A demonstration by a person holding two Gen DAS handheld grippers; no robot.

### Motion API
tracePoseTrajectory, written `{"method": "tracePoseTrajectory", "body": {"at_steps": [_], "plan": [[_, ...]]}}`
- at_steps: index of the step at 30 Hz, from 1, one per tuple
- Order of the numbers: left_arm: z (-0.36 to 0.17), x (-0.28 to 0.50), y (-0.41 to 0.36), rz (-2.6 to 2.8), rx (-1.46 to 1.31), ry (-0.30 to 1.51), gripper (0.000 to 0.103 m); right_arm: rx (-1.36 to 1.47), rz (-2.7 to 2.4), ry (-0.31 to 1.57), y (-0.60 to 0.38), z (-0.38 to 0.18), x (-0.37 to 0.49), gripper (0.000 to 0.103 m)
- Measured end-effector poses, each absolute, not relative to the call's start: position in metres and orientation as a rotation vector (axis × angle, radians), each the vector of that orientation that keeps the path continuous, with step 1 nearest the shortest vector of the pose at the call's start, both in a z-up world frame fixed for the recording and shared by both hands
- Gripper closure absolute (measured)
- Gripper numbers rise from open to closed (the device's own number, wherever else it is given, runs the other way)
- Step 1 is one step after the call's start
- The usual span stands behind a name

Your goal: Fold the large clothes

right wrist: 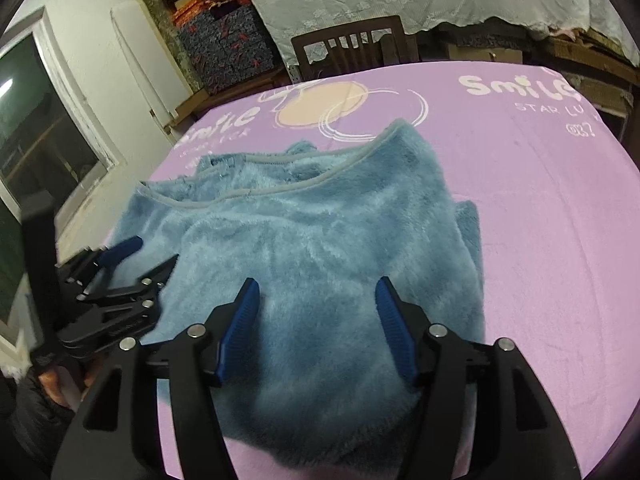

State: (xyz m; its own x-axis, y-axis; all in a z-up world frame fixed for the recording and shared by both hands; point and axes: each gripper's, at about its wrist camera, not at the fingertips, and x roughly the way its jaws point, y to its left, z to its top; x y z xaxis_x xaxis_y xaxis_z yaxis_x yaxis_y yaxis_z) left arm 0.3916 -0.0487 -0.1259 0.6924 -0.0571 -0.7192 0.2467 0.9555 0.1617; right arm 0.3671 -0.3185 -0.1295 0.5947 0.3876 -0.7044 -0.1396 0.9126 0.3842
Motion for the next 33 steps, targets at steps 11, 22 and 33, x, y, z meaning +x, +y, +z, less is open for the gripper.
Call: {"method": "tracePoseTrajectory", "body": {"at_steps": [11,22,33], "plan": [[-0.096,0.354,-0.056,-0.187,0.264,0.781,0.023,0.410,0.325,0.825,-0.341,-0.102,0.323,0.042],[-0.110,0.353,-0.071,-0.175,0.190,0.864,0.019,0.544,0.311,0.845,-0.354,-0.115,0.302,0.036],[-0.120,0.357,-0.072,-0.122,0.177,0.858,0.004,0.673,0.359,0.905,-0.371,-0.138,0.317,0.038]]}}
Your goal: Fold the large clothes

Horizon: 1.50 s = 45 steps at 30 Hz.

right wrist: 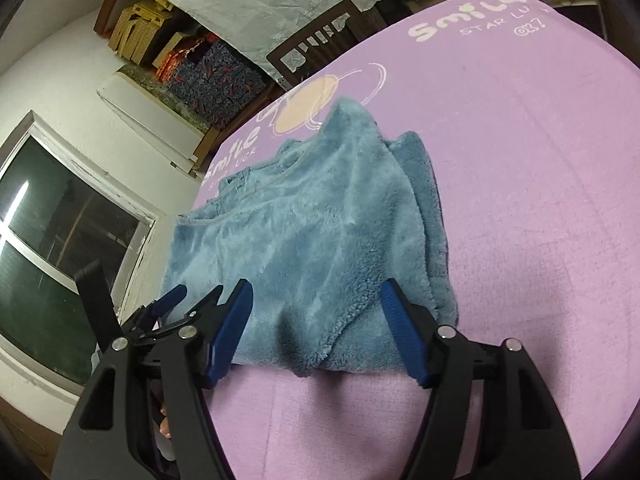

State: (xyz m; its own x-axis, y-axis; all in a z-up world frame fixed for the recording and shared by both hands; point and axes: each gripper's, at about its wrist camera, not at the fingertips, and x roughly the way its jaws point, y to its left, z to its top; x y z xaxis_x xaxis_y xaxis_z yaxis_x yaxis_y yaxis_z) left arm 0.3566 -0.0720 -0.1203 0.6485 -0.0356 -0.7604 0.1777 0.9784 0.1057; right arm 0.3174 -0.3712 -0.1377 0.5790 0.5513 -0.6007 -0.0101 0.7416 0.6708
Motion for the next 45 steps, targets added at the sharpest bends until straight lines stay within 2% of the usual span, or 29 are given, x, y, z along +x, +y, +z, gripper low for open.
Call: {"method": "tracePoseTrajectory", "body": {"at_steps": [6,10,14,20,40,45], "plan": [[-0.083,0.346,-0.100,-0.128,0.172,0.780,0.005,0.593,0.289,0.804,-0.378,-0.110,0.304,0.037],[-0.090,0.355,-0.115,-0.100,0.142,0.802,0.005,0.637,0.312,0.756,-0.387,-0.103,0.300,0.037],[-0.128,0.368,-0.118,-0.074,0.103,0.883,0.003,0.675,0.282,0.798,-0.394,-0.116,0.309,0.037],[-0.133,0.368,-0.114,-0.081,0.080,0.870,0.003,0.766,0.276,0.927,-0.398,-0.145,0.325,0.037],[-0.131,0.361,-0.108,-0.098,0.051,0.849,0.003,0.769,0.268,0.882,-0.399,-0.132,0.316,0.036],[-0.116,0.346,-0.103,-0.114,0.052,0.767,0.003,0.744,0.284,0.865,-0.393,-0.127,0.313,0.035]]}}
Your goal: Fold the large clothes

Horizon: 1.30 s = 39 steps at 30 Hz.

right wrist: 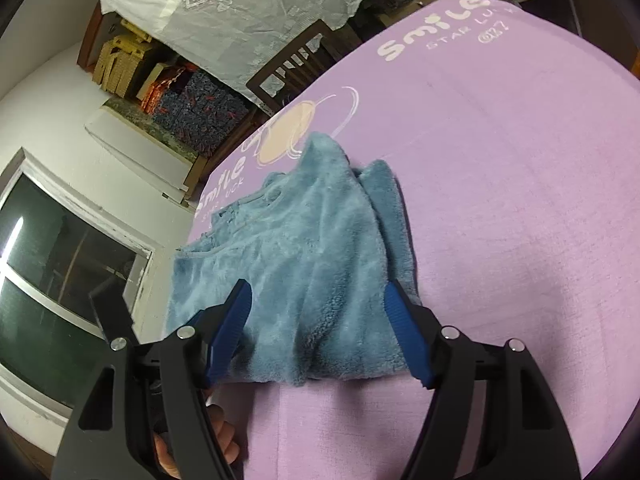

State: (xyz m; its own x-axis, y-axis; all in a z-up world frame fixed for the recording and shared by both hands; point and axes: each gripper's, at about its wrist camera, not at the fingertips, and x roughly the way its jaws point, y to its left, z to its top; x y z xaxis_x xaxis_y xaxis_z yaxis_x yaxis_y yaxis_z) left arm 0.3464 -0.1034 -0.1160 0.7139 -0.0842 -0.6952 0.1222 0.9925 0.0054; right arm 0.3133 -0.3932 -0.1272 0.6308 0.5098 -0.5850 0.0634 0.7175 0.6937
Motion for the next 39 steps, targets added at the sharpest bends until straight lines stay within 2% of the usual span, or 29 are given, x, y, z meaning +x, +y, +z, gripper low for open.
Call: {"method": "tracePoseTrajectory", "body": {"at_steps": [4,13,24,28,35,39], "plan": [[-0.098,0.341,-0.104,-0.141,0.034,0.727,0.003,0.733,0.286,0.860,-0.391,-0.127,0.312,0.035],[-0.077,0.374,-0.095,-0.101,0.082,0.763,0.003,0.780,0.311,0.799,-0.396,-0.120,0.302,0.035],[-0.124,0.412,-0.078,-0.099,0.055,0.880,0.003,0.732,0.324,0.837,-0.383,-0.133,0.312,0.036],[-0.120,0.409,-0.074,-0.101,0.030,0.901,0.003,0.731,0.327,0.840,-0.385,-0.134,0.315,0.036],[-0.076,0.370,-0.059,-0.132,0.050,0.840,0.004,0.797,0.320,0.781,-0.403,-0.123,0.304,0.035],[-0.075,0.355,-0.054,-0.155,0.054,0.839,0.004,0.860,0.293,0.789,-0.405,-0.118,0.284,0.033]]}}
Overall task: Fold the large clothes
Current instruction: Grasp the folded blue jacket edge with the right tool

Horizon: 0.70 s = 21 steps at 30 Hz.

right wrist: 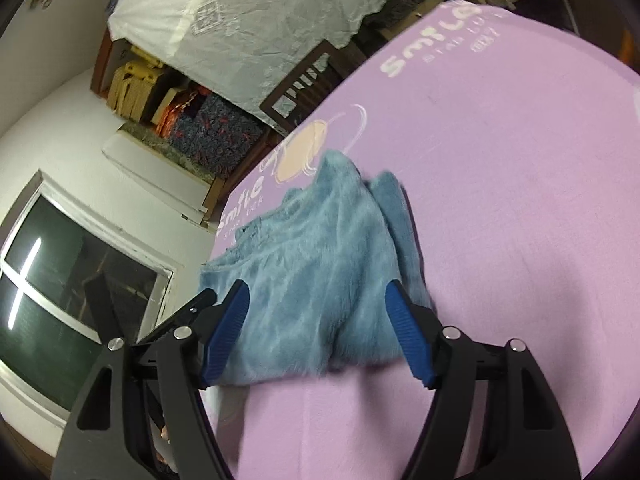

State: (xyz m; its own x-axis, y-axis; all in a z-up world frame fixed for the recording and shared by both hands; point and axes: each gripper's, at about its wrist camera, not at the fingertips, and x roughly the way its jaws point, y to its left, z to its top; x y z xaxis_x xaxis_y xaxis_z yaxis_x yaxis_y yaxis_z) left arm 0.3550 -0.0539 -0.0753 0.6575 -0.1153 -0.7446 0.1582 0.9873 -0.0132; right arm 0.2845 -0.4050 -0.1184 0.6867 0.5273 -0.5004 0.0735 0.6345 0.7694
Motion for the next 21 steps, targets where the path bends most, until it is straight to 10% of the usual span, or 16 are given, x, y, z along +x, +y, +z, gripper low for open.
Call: {"method": "tracePoseTrajectory", "body": {"at_steps": [21], "plan": [[-0.125,0.368,-0.054,-0.146,0.055,0.901,0.003,1.055,0.024,0.827,-0.362,-0.164,0.294,0.029]]}}
